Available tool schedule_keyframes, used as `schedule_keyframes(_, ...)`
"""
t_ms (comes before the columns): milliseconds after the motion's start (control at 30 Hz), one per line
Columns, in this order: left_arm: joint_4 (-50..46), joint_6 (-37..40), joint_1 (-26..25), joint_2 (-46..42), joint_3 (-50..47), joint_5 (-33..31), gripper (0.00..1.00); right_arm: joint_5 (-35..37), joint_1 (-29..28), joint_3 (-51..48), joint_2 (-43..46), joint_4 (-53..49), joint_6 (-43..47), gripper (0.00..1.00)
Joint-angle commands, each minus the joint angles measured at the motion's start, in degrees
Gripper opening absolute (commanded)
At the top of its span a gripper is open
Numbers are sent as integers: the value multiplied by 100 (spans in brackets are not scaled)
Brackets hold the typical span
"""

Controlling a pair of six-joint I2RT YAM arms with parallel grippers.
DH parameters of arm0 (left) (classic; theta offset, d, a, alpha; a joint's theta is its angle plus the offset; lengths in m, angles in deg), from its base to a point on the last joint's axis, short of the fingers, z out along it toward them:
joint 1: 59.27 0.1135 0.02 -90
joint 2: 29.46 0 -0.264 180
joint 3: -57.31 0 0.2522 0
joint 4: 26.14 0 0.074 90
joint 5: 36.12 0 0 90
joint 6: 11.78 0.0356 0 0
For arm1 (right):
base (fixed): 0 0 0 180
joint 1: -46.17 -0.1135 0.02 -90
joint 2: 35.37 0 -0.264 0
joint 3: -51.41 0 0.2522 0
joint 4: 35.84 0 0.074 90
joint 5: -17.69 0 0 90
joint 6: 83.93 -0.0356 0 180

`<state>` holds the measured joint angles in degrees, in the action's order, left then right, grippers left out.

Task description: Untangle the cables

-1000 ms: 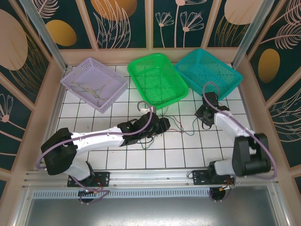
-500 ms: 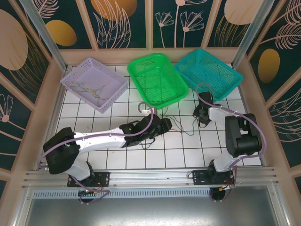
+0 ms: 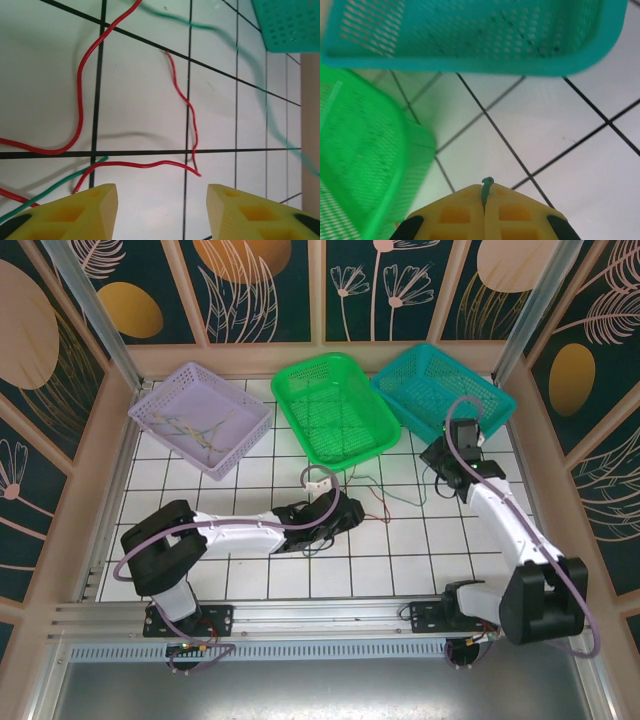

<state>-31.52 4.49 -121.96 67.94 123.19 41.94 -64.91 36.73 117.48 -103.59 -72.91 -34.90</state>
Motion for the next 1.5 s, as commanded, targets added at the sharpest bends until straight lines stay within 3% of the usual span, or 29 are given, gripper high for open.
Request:
schedule_keyframes(0, 286, -159, -27, -126, -105, -337, 50, 394, -48, 556, 416, -888, 60, 0)
schedule_keyframes(233, 66, -70, -27, -1098, 96, -796, 59, 675, -74, 1554, 846, -1543, 156, 0)
schedule_keyframes(500, -86, -288, -32, -1930, 686, -1379, 76, 214, -181, 1978, 1011, -1421, -71, 0)
schedule_keyframes(700, -845, -26, 59, -1600, 1383, -1444, 88, -261, -411, 1919, 1016, -1158, -384, 0)
schedule_keyframes(867, -282, -89, 357, -1492, 1214, -1141, 87, -353, -876, 1773, 1054, -1151, -710, 0)
schedule_keyframes(933, -132, 27, 459, -1354, 1310, -909, 78, -355, -1071, 1679, 1096, -1146, -906, 0)
schedule_keyframes(1033, -160, 70, 560, -1149, 1432, -624, 51, -447, -1163, 1541, 1190, -1108, -1128, 0)
schedule_keyframes(1133, -279, 128, 743, -1191, 1331, -701, 1, -448, -1134, 1445, 1301, -1240, -1274, 0)
schedule_keyframes(1233, -357, 490, 1096, -1458, 1233, -889, 0, -625, -765, 1174, 1453, -1451, -1475, 0)
schedule_keyframes(1300, -307, 843, 1408, -1577, 1247, -800, 0, -1120, -435, 835, 1577, -1551, -1613, 0)
schedule_keyframes(1467, 168, 1758, 2135, -1493, 1494, -165, 0, -1978, -162, -340, 1959, -1701, -2464, 0)
